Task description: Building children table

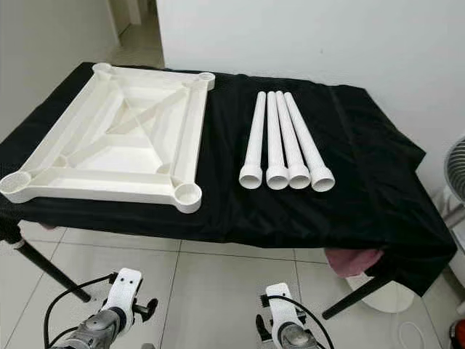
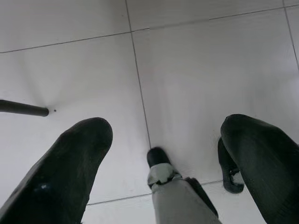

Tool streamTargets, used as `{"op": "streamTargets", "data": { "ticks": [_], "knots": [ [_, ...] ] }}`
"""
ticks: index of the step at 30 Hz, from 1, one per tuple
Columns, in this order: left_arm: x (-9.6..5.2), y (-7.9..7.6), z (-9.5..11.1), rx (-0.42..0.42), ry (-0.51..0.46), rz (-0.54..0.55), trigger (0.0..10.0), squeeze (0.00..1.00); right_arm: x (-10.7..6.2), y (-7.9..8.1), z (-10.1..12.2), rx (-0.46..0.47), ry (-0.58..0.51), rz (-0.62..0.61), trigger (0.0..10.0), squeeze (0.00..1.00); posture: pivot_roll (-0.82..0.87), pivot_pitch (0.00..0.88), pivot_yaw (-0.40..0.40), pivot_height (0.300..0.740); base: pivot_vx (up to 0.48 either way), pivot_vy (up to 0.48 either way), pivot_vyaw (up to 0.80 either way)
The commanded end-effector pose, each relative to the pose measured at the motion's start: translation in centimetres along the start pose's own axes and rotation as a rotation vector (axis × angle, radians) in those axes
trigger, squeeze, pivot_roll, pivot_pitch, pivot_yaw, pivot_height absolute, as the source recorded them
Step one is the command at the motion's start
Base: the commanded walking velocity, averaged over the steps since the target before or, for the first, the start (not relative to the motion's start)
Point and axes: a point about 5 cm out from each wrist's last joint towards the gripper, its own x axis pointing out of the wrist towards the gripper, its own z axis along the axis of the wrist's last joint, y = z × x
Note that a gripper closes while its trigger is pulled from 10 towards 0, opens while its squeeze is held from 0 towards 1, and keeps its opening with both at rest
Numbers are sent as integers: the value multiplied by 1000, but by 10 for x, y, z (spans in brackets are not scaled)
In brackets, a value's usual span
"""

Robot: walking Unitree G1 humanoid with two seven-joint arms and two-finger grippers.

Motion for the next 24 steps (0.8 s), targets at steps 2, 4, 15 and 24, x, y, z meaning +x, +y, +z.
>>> {"op": "streamTargets", "data": {
  "ticks": [2,4,15,24],
  "knots": [
    [1,-4,6,-2,-26,-95,10000,1000,1,0,3,9,-11,1,10000,1000,-26,0,-23,740,0,0,0],
    [1,-5,6,27,-21,-97,10000,0,2,0,7,8,-29,7,10000,0,-26,0,-21,740,0,0,0],
    [0,-3,7,34,-36,-101,10000,0,2,-5,12,5,-51,8,10000,0,-28,0,-27,740,0,0,0],
    [2,-18,16,42,-98,-193,10000,0,2,-2,15,-20,-73,42,10000,0,-28,0,-28,740,0,0,0]
  ]
}}
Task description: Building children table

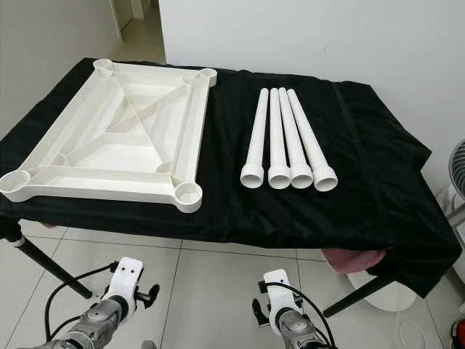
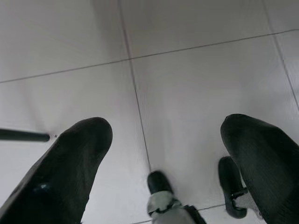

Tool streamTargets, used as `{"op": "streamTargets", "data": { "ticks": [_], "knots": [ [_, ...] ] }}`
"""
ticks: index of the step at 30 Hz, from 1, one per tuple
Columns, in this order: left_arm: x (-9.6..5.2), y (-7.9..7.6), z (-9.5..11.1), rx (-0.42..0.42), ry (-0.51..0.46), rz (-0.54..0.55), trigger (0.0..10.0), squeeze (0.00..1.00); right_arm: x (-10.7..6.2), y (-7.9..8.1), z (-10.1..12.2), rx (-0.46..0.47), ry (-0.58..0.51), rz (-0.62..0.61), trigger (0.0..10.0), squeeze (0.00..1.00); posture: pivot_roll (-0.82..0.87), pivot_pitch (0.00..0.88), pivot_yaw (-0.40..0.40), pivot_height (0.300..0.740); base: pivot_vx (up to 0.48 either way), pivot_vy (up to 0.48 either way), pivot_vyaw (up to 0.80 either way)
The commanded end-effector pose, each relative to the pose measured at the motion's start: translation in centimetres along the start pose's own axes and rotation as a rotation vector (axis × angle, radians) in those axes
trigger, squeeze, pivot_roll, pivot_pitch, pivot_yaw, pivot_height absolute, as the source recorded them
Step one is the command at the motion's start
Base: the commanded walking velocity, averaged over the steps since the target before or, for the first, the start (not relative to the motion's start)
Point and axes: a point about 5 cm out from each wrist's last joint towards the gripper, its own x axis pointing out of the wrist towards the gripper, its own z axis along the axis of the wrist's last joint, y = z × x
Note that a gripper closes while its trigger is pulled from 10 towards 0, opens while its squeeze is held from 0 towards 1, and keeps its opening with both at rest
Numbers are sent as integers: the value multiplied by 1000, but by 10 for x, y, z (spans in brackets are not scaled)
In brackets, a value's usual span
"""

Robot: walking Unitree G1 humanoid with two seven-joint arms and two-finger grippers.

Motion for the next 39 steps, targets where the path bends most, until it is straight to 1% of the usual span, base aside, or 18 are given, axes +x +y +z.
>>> {"op": "streamTargets", "data": {
  "ticks": [1,2,3,5,7,8,10,12,15,16,18,21,26,29,33,35,37,39],
  "knots": [
    [0,-16,5,17,-34,-215,10000,0,0,1,0,-17,-10,33,10000,0,-36,0,-29,740,0,0,0],
    [0,-16,5,17,-34,-215,10000,0,0,1,0,-17,-10,33,10000,0,-36,0,-29,740,0,0,0],
    [1,-22,9,36,-58,-284,10000,0,0,4,3,-32,-25,78,10000,0,-35,0,-32,740,0,0,0],
    [1,-22,9,36,-58,-284,10000,0,0,4,3,-32,-25,78,10000,0,-35,0,-32,740,0,0,0],
    [-1,-30,17,74,-110,-428,10000,0,-1,7,8,-51,-64,195,10000,0,-38,0,-34,740,0,0,0],
    [-3,-30,19,87,-135,-491,10000,0,-2,8,10,-64,-83,256,10000,0,-39,0,-35,740,0,0,0],
    [-3,-30,19,87,-135,-491,10000,0,-2,8,10,-64,-83,256,10000,0,-39,0,-35,740,0,0,0],
    [-8,-28,24,121,-177,-602,10000,0,-6,8,12,-97,-115,382,10000,0,-46,0,-35,740,0,0,0],
    [-11,-27,26,147,-194,-661,10000,0,-8,6,13,-111,-125,442,10000,0,-49,0,-37,740,0,0,0],
    [-15,-25,30,185,-208,-722,10000,0,-10,4,16,-129,-144,508,10000,0,-50,0,-40,740,0,0,0],
    [-15,-25,30,185,-208,-722,10000,0,-10,4,16,-129,-144,508,10000,0,-50,0,-40,740,0,0,0],
    [-27,-19,41,307,-262,-834,10000,0,-19,-5,23,-191,-196,663,10000,0,-59,0,-30,740,0,0,0],
    [-38,-15,50,374,-313,-893,10000,0,-26,-12,29,-225,-236,757,10000,0,-57,0,-28,740,0,0,0],
    [-55,-11,70,468,-399,-934,10000,0,-40,-21,44,-258,-315,899,10000,0,-55,0,-25,740,0,0,0],
    [-62,-11,79,489,-430,-952,10000,0,-45,-22,50,-277,-345,942,10000,0,-53,0,-25,740,0,0,0],
    [-77,-16,100,530,-495,-990,10000,0,-56,-23,70,-318,-420,1008,10000,0,-51,0,-27,740,0,0,0],
    [-77,-16,100,530,-495,-990,10000,0,-56,-23,70,-318,-420,1008,10000,0,-51,0,-27,740,0,0,0],
    [-91,-20,115,563,-533,-1017,10000,0,-67,-25,90,-341,-483,1060,10000,0,-51,0,-27,740,0,0,0]
  ]
}}
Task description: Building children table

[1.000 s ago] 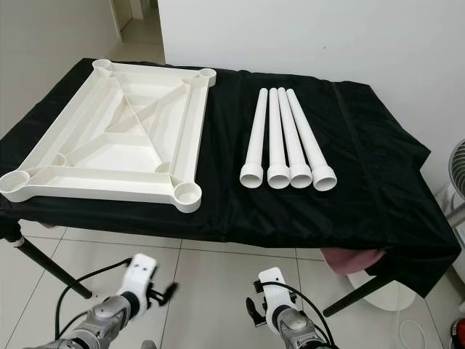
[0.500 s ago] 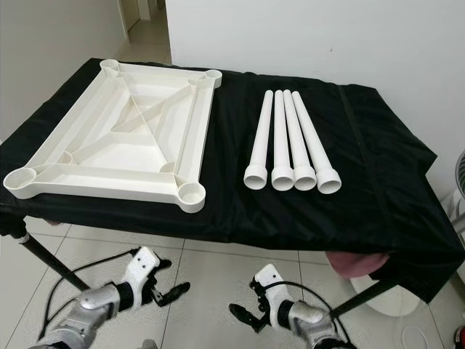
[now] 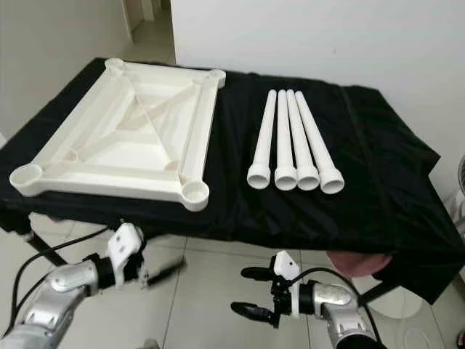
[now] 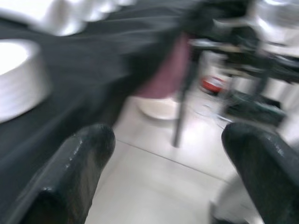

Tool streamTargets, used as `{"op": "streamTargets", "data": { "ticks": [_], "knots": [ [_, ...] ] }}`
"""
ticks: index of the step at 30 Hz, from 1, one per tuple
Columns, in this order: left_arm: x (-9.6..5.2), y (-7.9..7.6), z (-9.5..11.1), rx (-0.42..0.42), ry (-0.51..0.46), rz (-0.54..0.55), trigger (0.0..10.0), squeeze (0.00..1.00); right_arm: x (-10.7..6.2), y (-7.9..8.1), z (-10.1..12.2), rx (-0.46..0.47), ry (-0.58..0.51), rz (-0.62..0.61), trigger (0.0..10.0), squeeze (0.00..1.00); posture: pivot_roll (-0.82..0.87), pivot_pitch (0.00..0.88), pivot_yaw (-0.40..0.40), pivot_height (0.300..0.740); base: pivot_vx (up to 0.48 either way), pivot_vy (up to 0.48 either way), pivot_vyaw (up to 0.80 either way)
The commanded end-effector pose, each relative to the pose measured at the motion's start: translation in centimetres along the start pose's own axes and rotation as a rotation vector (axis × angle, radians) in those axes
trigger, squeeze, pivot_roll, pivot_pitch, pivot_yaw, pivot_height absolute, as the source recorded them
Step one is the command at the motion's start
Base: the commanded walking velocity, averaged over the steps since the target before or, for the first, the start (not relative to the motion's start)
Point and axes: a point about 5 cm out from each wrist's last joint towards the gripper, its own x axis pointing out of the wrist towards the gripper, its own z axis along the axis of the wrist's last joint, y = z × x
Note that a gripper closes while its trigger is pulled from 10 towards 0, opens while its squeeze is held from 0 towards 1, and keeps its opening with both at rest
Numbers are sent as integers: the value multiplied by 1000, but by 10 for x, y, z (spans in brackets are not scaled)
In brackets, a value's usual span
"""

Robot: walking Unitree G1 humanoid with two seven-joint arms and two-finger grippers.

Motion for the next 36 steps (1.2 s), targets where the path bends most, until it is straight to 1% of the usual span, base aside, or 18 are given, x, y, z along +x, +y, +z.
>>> {"op": "streamTargets", "data": {
  "ticks": [1,3,9,12,15,16,20,22,24,25,26,28,29,30,32,34,35,36],
  "knots": [
    [1,-1,15,17,-26,-48,10000,0,-2,-3,20,-34,-54,37,10000,0,-51,0,-27,740,0,0,0],
    [0,4,26,25,-55,-27,10000,0,1,-7,38,-67,-113,39,10000,0,-48,0,-23,740,0,0,0],
    [-1,13,47,35,-114,46,10000,0,3,-20,76,-128,-280,-81,10000,0,-43,0,-23,740,0,0,0],
    [-2,13,50,29,-120,59,10000,0,3,-22,81,-136,-301,-102,10000,0,-43,0,-22,740,0,0,0],
    [-1,32,65,23,-195,211,10000,0,6,-38,107,-144,-446,-310,10000,0,-42,0,-21,740,0,0,0],
    [0,41,70,20,-221,285,10000,0,7,-46,116,-132,-496,-419,10000,0,-39,0,-23,740,0,0,0],
    [5,71,82,-7,-298,558,10000,0,17,-61,131,-85,-567,-662,10000,0,-38,0,-23,740,0,0,0],
    [6,76,83,-12,-301,602,10000,0,18,-63,133,-80,-578,-710,10000,0,-38,0,-23,740,0,0,0],
    [6,85,84,-59,-311,694,10000,0,22,-65,141,-92,-617,-776,10000,0,-37,0,-27,740,0,0,0],
    [6,85,84,-59,-311,694,10000,0,22,-65,141,-92,-617,-776,10000,0,-37,0,-27,740,0,0,0],
    [6,91,83,-75,-301,750,10000,0,24,-66,145,-80,-640,-806,10000,0,-37,0,-27,740,0,0,0],
    [6,91,83,-75,-301,750,10000,0,24,-66,145,-80,-640,-806,10000,0,-37,0,-27,740,0,0,0],
    [6,96,82,-95,-289,798,10000,0,26,-68,149,-82,-654,-843,10000,0,-40,0,-31,740,0,0,0],
    [6,96,82,-95,-289,798,10000,0,26,-68,149,-82,-654,-843,10000,0,-40,0,-31,740,0,0,0],
    [2,108,81,-119,-277,892,10000,0,28,-73,156,-98,-667,-948,10000,0,-41,0,-39,740,0,0,0],
    [2,108,81,-119,-277,892,10000,0,28,-73,156,-98,-667,-948,10000,0,-41,0,-39,740,0,0,0],
    [1,113,79,-153,-273,917,10000,0,27,-74,159,-121,-665,-1004,10000,0,-44,0,-44,740,0,0,0],
    [1,113,79,-153,-273,917,10000,0,27,-74,159,-121,-665,-1004,10000,0,-44,0,-44,740,0,0,0]
  ]
}}
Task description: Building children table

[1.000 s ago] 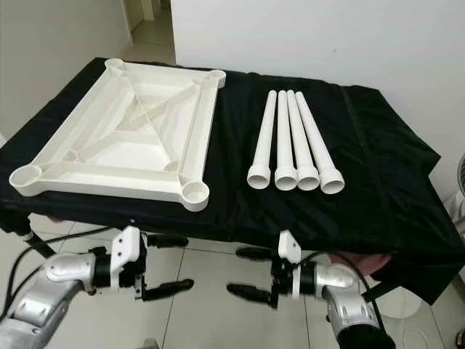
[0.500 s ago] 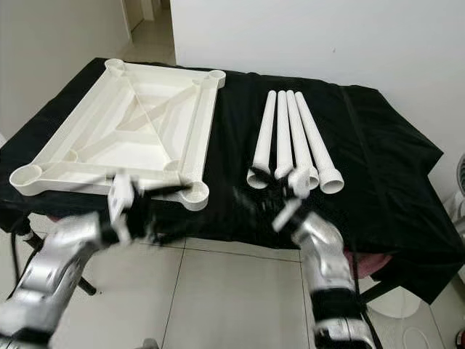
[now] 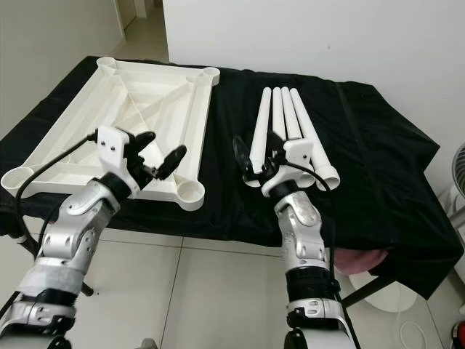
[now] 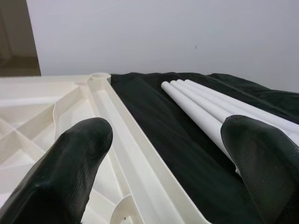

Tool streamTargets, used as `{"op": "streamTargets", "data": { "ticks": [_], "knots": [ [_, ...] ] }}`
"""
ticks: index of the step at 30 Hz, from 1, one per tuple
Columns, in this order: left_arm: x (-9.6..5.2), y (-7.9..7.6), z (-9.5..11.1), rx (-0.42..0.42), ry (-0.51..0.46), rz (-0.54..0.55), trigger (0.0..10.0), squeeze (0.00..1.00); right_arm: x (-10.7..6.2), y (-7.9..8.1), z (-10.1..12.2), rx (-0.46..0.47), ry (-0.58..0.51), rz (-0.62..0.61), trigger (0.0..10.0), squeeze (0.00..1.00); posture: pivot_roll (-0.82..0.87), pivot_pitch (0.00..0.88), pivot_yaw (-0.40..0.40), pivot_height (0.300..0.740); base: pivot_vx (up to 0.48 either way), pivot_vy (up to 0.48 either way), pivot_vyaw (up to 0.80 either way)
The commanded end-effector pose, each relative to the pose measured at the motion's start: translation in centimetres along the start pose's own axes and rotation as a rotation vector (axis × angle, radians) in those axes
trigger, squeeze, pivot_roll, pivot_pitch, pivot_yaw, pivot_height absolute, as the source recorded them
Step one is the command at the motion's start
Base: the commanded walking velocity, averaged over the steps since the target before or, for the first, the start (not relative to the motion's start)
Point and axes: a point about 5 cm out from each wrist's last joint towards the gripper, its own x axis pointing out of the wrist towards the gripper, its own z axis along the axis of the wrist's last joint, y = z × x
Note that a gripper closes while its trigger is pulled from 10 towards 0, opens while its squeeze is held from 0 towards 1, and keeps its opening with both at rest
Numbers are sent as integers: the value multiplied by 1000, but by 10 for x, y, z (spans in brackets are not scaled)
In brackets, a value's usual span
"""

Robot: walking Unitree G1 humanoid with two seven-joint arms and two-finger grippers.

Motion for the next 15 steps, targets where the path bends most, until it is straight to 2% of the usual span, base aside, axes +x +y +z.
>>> {"op": "streamTargets", "data": {
  "ticks": [1,2,3,4,8,10,15],
  "knots": [
    [-1,5,-6,-3,35,49,10000,0,-1,-4,-2,-15,4,-35,10000,0,-44,0,-44,740,0,0,0],
    [0,12,-8,10,40,111,10000,0,-1,-7,-2,-58,5,-118,10000,0,-50,0,-43,740,0,0,0],
    [0,17,-10,-12,33,171,10000,0,-4,-12,-3,-87,8,-201,10000,0,-51,0,-40,740,0,0,0],
    [-2,20,-14,-3,28,227,10000,0,-8,-15,-7,-94,21,-249,10000,0,-54,0,-32,740,0,0,0],
    [-6,20,-20,-8,31,291,10000,0,-16,-15,-12,-110,34,-286,10000,0,-55,0,-25,740,0,0,0],
    [-8,16,-17,-12,7,310,10000,0,-20,-11,-12,-95,21,-281,10000,0,-53,0,-23,740,0,0,0],
    [-7,18,-12,-30,-22,317,10000,0,-17,-1,-13,-128,17,-259,10000,0,-43,0,-21,740,0,0,0]
  ]
}}
